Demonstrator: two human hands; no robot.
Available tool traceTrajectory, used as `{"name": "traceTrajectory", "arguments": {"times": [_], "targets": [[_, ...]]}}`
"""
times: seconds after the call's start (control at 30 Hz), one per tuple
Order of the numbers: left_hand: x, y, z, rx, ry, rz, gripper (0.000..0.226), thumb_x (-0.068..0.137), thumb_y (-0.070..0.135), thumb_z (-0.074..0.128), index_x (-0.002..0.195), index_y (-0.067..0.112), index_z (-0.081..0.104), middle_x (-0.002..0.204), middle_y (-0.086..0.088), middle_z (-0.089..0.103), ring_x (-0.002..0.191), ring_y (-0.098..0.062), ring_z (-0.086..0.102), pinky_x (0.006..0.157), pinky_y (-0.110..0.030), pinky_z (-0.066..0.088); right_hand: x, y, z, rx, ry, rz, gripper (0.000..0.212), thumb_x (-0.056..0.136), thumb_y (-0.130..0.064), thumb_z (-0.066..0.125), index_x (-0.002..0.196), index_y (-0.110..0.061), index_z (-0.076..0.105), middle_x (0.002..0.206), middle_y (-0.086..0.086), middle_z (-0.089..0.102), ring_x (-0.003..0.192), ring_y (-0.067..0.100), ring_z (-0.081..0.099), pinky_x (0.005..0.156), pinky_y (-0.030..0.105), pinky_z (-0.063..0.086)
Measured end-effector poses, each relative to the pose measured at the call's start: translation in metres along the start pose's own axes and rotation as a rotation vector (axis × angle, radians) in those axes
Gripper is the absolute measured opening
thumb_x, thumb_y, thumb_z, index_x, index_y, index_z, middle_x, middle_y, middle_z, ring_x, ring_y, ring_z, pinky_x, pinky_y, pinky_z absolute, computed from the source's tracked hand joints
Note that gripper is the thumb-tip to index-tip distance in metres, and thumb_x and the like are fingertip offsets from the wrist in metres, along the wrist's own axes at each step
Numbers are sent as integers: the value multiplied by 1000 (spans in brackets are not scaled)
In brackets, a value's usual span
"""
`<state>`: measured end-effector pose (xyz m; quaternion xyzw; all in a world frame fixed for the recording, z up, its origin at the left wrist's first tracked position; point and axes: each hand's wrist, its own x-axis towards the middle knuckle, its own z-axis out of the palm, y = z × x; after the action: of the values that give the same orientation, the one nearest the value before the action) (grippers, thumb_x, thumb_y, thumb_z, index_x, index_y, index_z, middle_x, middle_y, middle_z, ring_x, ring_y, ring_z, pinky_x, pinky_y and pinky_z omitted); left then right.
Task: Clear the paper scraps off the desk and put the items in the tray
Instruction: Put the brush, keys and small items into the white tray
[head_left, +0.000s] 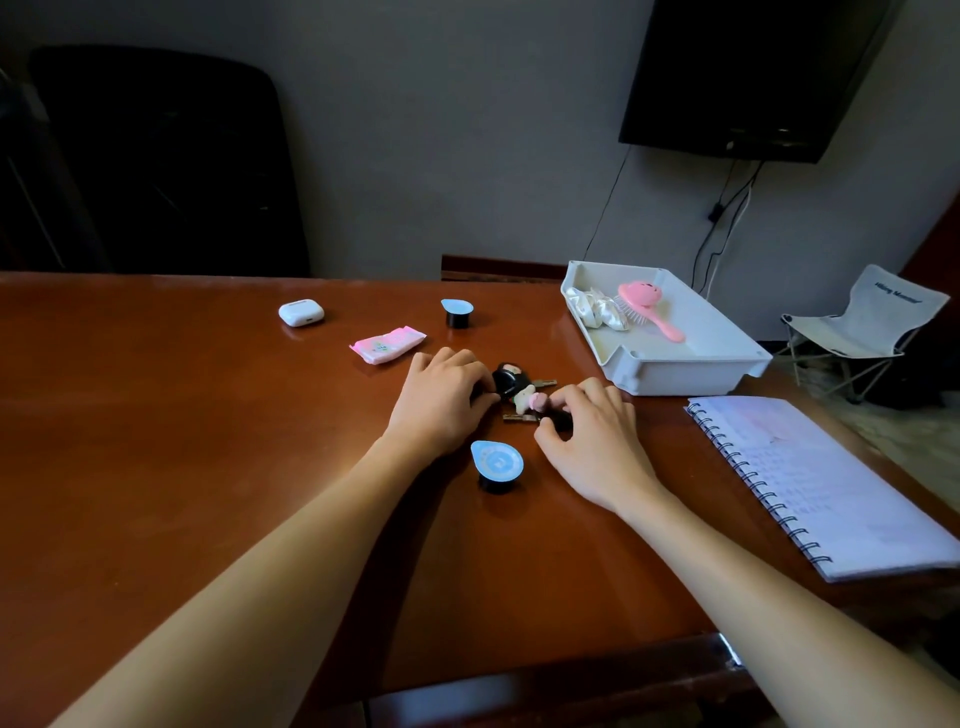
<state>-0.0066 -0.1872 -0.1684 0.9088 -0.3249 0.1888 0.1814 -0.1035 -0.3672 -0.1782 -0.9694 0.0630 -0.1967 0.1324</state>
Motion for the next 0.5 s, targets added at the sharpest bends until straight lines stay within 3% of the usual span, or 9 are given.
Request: {"name": "traceTrajectory", "arguments": {"times": [0.27,0.5], "targets": [[-1,7,0,163,48,94,22,100,34,49,111,19,60,114,2,65,107,-19,54,96,-35,33,2,-2,-2,71,0,1,23,82,-40,59,92,-23,46,98,-7,47,98,19,41,91,37,35],[0,8,-5,91,-43,-6,6,99,15,42,103,15,47,99,-1,62,96,-24,54,90,-40,27,2,-3,-3,73,25,-25,21,85,-37,59,91,-23,45,94,-7,49,93,19,42,89,38,34]]}}
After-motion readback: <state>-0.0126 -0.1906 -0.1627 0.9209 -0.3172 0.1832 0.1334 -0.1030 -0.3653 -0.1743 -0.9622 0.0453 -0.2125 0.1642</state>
